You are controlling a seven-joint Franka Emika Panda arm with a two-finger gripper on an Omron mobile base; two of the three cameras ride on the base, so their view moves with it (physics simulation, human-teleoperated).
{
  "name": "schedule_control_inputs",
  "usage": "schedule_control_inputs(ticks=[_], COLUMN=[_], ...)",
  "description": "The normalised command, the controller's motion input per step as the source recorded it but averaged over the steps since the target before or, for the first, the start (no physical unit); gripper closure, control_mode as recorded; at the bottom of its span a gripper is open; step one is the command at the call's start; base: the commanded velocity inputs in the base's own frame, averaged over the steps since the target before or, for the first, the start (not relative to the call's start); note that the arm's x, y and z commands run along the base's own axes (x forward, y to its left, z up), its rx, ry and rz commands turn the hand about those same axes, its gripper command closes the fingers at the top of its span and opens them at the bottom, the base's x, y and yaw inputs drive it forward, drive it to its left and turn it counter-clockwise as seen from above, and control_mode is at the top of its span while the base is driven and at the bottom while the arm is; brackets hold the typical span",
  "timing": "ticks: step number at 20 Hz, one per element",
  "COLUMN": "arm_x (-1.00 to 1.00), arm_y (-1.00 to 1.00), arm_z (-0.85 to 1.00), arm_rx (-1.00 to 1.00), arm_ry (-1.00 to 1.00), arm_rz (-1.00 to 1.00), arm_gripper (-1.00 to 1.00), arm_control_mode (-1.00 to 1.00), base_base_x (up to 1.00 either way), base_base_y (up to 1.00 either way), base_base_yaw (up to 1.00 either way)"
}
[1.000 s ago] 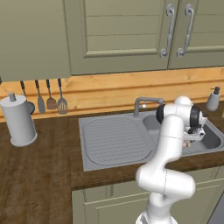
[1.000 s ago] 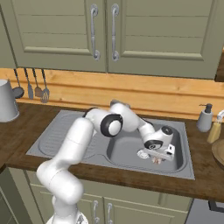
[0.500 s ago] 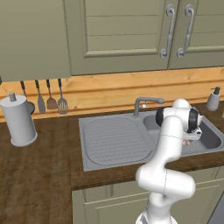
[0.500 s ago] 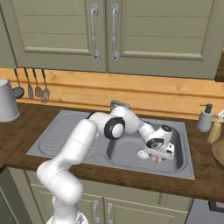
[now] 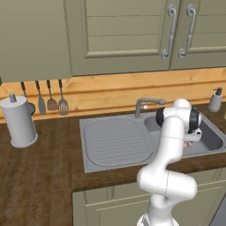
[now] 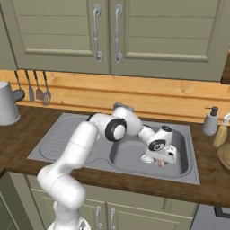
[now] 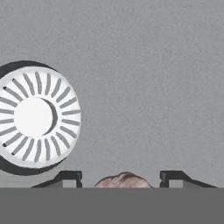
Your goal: Pick the garlic from the sink and place it in the bowl. Then pick the bowl and place it in the microwave. Then close the microwave door and press the start button.
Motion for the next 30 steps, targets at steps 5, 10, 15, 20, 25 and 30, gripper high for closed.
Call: schedule_control_inputs(ticks=[5, 10, 15, 20, 25, 30], arm_x=[-0.45, -0.34, -0.44, -0.3, -0.06, 0.0], arm_y=[0.0, 0.0, 0.02, 0.0, -0.11, -0.48], arm_z=[0.16, 0.48, 0.93, 1.0, 1.0, 0.83], arm_rx=[0.0, 0.0, -0.01, -0.05, -0.03, -0.06], arm_ry=[-0.15, -0.35, -0.11, 0.01, 0.16, 0.06], arm_rz=[-0.02, -0.02, -0.09, -0.04, 0.0, 0.0], arm_gripper=[1.0, 1.0, 1.0, 1.0, 1.0, 1.0], arm_control_mode=[-1.0, -1.0, -1.0, -1.0, -1.0, -1.0], base_base_x=[0.0, 0.0, 0.0, 0.0, 0.0, 0.0], base_base_y=[0.0, 0.0, 0.0, 0.0, 0.0, 0.0], base_base_yaw=[0.0, 0.0, 0.0, 0.0, 0.0, 0.0])
